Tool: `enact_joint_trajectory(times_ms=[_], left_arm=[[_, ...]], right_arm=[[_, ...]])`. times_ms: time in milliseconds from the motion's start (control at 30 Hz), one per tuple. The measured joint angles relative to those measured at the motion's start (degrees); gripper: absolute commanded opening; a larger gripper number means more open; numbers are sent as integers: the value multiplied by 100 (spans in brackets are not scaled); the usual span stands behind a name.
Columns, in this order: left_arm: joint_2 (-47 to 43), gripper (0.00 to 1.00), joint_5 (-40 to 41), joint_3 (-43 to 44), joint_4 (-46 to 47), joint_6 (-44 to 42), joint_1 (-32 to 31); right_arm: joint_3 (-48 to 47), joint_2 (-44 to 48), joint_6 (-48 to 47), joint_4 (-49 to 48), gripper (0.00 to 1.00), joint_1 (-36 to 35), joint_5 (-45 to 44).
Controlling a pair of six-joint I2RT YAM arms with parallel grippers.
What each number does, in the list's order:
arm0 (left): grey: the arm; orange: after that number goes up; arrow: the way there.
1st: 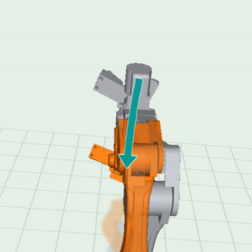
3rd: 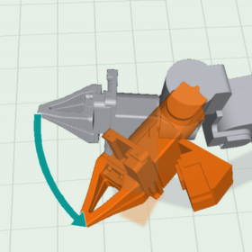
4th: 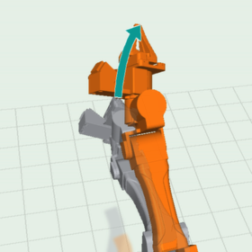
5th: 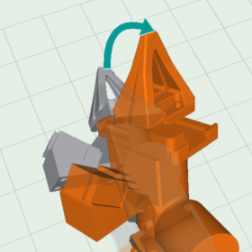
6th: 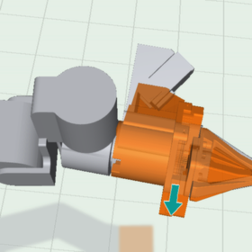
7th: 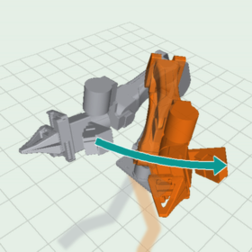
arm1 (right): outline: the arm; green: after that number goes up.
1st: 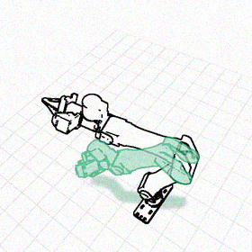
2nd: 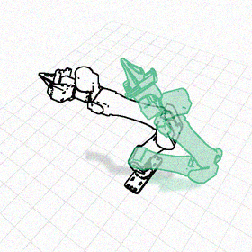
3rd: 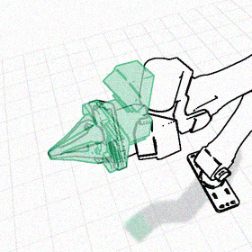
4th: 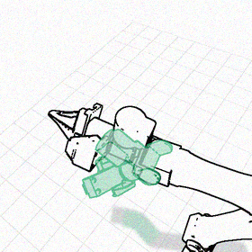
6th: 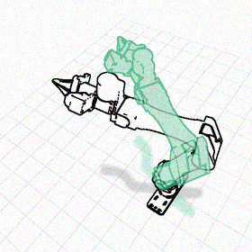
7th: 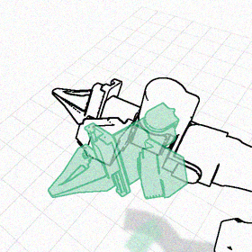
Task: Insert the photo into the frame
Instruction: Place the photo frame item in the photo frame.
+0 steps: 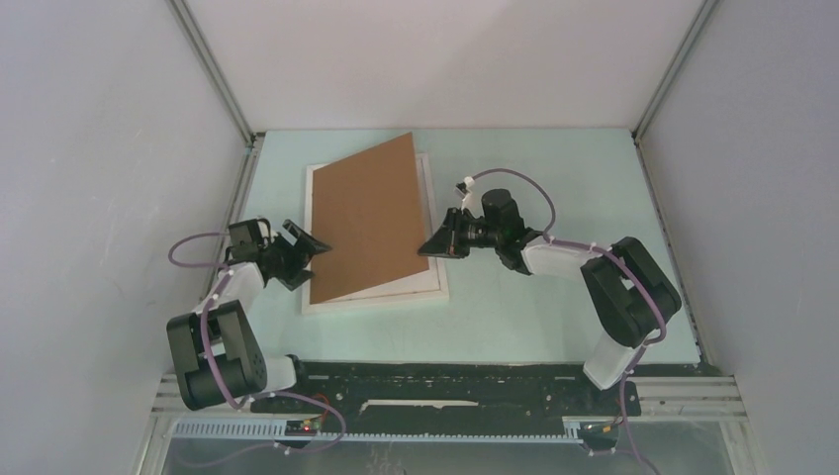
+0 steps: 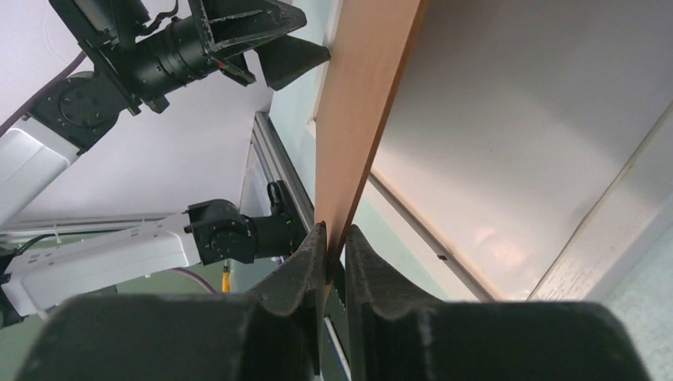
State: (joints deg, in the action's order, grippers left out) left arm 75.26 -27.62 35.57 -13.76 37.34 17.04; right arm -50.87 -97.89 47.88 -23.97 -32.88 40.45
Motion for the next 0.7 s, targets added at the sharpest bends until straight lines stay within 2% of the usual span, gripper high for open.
enact_joint_trajectory(times_ms=[100, 233, 333, 467, 533, 600, 700], left_arm=[[-92, 97, -7, 11, -151, -70, -2], [-304, 100, 20, 129, -627, -216, 22], [-415, 100, 61, 372, -918, -299, 177], [-363, 100, 103, 466, -826, -262, 614], [-184, 100, 90, 459, -686, -175, 745], [-2, 100, 70, 404, -525, -122, 769], [57, 100, 59, 289, -481, -122, 769]], right_arm=[[-90, -15, -26, 68, 8, -46, -136], [-105, -15, -92, 289, 7, -85, -400], [-105, -15, -164, 417, 15, -98, -498], [-107, -17, -275, 581, 26, -133, -667], [-155, -42, -372, 734, 38, -157, -765], [-280, -79, -505, 1056, 60, -184, -935], [-573, -111, -750, 1727, 84, -225, -1340]])
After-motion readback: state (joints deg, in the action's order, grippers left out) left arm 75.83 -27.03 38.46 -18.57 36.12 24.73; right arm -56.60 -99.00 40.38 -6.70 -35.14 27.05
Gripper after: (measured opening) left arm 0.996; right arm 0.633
